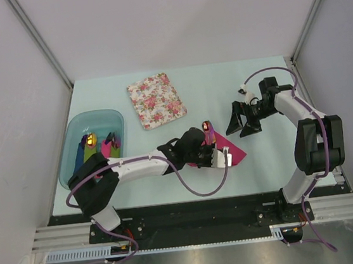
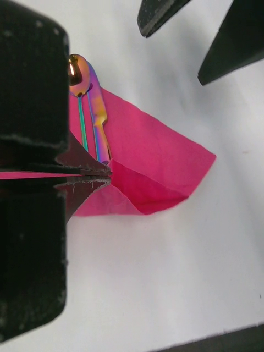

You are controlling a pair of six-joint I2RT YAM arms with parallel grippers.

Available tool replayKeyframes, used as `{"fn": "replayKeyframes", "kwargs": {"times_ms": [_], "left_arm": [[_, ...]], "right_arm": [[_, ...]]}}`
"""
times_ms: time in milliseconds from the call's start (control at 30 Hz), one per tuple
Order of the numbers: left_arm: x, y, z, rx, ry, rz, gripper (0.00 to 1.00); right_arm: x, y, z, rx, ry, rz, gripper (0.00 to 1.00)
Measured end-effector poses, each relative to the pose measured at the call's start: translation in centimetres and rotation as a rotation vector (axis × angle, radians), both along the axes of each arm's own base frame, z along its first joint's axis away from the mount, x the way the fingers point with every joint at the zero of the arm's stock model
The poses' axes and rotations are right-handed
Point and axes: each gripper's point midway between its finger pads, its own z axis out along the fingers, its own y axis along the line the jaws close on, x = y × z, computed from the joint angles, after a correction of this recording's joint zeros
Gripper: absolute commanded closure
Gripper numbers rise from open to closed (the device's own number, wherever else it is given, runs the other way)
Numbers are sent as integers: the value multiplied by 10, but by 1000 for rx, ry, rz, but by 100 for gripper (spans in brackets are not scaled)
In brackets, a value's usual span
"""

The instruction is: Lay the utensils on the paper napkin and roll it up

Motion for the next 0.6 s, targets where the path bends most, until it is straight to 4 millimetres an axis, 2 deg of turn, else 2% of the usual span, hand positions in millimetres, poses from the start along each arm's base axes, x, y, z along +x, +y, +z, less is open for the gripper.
{"fn": "replayKeyframes", "kwargs": {"times_ms": [167,333,467,600], "left_arm": [[20,-2,-8,11,9,40,100],[36,4,-31,54,14,90,100],[48,9,-44,78,27,127,100],[66,5,-39,58,19,156,100]], "right_arm": [[-1,3,3,25,1,3,0],[-7,6,-1,57,29,8,0],[-12,9,-9,83,77,7,11],[-18,13,-17,116,124,-3,24]]}}
